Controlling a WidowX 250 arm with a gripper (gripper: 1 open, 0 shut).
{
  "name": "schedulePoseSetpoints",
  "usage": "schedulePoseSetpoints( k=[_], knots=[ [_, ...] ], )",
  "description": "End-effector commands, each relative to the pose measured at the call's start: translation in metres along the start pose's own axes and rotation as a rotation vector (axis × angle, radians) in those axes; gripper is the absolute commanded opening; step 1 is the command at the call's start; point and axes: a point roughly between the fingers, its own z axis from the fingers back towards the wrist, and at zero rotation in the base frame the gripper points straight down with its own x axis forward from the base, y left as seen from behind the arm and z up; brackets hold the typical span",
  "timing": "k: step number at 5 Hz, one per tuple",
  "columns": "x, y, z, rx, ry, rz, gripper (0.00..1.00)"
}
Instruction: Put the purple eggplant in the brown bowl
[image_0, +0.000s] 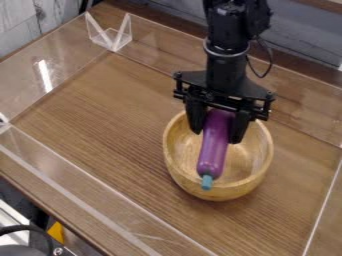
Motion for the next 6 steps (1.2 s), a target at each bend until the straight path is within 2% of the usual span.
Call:
schedulePoseSetpoints(
  k=[1,4,5,6],
  knots=[
    [0.0032,-0.0037,0.0166,-0.017,-0.07,-0.01,0.0],
    [0.002,-0.0037,0.0169,-0.013,-0.087,0.002,0.0],
    [0.0013,-0.0021,0.0142,-0.005,-0.081,0.006,0.0],
    [0.0007,-0.0005,0.0115,0.004,-0.075,0.009,1.0]
  ],
)
